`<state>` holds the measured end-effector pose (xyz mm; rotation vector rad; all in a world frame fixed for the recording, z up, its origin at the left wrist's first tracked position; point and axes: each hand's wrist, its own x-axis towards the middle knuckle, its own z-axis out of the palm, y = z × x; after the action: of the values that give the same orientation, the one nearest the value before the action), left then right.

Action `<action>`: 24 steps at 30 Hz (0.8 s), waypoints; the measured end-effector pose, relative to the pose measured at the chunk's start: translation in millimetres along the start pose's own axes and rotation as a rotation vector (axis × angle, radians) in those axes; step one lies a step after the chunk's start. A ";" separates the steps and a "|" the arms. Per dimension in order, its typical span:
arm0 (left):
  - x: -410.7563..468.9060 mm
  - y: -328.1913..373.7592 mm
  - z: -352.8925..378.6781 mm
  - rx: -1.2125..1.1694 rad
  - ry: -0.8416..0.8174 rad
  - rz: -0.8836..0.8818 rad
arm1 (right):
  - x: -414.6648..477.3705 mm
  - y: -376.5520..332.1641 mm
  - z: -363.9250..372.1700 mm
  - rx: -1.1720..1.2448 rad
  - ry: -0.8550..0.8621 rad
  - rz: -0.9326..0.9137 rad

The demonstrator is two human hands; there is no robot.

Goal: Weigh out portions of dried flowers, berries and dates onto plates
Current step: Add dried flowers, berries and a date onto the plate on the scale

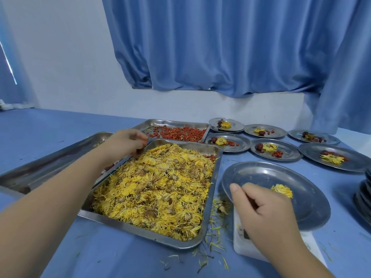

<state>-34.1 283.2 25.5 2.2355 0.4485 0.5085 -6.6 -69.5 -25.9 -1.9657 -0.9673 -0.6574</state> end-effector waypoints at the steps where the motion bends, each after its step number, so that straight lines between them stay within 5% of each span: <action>1: -4.9 15.7 11.2 -0.054 -0.040 0.031 | -0.2 2.1 -3.6 0.091 0.021 0.066; 12: -51.7 134.8 142.0 -0.063 -0.470 0.262 | 13.5 33.0 -47.2 0.606 0.421 0.706; 24: -36.0 152.0 186.3 0.119 -0.552 0.423 | 39.4 47.1 -51.3 0.764 0.327 0.695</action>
<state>49.9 55.2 19.4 2.4661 -0.2916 0.0549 49.6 -114.9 8.4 -1.3069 -0.2190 -0.1482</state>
